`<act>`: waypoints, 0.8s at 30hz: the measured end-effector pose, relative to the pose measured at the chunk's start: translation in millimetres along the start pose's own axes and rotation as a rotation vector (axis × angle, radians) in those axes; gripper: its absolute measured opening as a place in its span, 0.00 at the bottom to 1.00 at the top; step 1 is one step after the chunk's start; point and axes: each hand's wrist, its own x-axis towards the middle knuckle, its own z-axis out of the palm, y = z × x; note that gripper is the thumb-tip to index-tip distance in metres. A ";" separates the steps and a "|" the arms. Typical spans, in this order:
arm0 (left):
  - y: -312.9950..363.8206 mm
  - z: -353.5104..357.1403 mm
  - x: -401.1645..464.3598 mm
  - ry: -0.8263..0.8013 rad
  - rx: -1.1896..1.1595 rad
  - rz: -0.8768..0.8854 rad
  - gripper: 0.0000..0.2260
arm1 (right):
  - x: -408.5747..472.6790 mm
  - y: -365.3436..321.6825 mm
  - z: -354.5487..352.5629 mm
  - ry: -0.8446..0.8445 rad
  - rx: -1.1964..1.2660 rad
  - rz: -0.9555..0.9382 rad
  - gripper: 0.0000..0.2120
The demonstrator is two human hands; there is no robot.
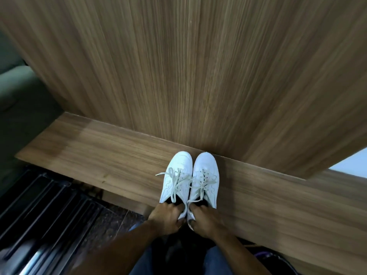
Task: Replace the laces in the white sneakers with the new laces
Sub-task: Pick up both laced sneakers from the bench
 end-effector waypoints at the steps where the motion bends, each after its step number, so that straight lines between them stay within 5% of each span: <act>1: 2.0 -5.7 -0.6 -0.061 0.023 -0.011 0.24 | -0.8 -0.9 -3.6 -0.022 0.000 -0.001 0.17; 4: 15.1 -26.6 -5.4 -0.216 0.044 -0.080 0.19 | -11.8 -6.6 -23.4 -0.060 -0.025 0.000 0.19; 10: 39.4 -83.2 -28.7 -0.254 -0.019 -0.124 0.19 | -38.2 -14.1 -77.2 -0.122 0.029 -0.031 0.12; 24: 36.3 -155.7 -115.4 -0.068 -0.342 -0.475 0.19 | -39.4 -86.3 -169.0 -0.255 -0.156 -0.359 0.19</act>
